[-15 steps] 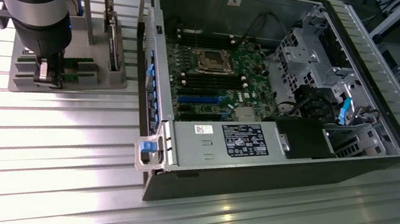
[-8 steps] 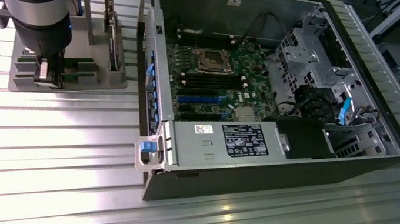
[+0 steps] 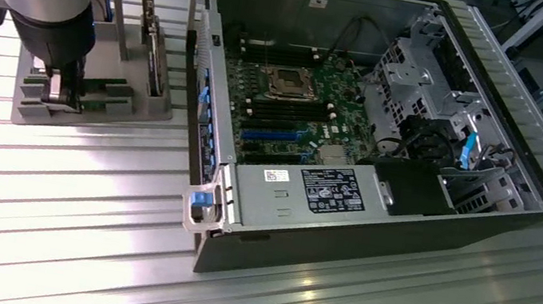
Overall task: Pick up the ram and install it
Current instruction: 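Pick up the ram and move it above insertion slot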
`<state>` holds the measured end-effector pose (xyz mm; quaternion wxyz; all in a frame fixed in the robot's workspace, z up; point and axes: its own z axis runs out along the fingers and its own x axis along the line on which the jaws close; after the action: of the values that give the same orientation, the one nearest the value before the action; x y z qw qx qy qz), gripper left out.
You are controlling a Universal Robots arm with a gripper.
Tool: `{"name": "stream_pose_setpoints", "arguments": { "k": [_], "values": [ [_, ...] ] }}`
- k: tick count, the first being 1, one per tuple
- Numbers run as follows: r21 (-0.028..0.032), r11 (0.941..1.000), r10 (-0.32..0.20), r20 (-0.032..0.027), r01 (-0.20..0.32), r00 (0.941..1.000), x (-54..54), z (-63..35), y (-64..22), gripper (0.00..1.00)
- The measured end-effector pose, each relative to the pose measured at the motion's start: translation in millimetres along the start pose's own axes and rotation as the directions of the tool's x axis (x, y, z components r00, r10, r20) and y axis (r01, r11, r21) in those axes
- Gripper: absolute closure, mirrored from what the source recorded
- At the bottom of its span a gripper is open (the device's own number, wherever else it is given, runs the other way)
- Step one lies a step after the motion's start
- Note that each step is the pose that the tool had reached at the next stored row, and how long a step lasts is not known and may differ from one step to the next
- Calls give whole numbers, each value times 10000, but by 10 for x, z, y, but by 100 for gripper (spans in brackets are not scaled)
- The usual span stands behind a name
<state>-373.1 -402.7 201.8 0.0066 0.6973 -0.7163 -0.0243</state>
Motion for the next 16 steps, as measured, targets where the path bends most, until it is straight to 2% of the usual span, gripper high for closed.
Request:
{"name": "stream_pose_setpoints", "arguments": {
  "k": [4,6,9,16],
  "values": [
    [-6,9999,-100,-6,100,9999,0,-10,-9,64],
    [-19,9986,-529,-25,529,9986,0,-10,-22,64],
    [-27,9970,-773,-36,773,9970,-42,-11,-66,64],
    [-28,9968,-794,-37,794,9968,-58,-11,-68,64]
  ]
}}
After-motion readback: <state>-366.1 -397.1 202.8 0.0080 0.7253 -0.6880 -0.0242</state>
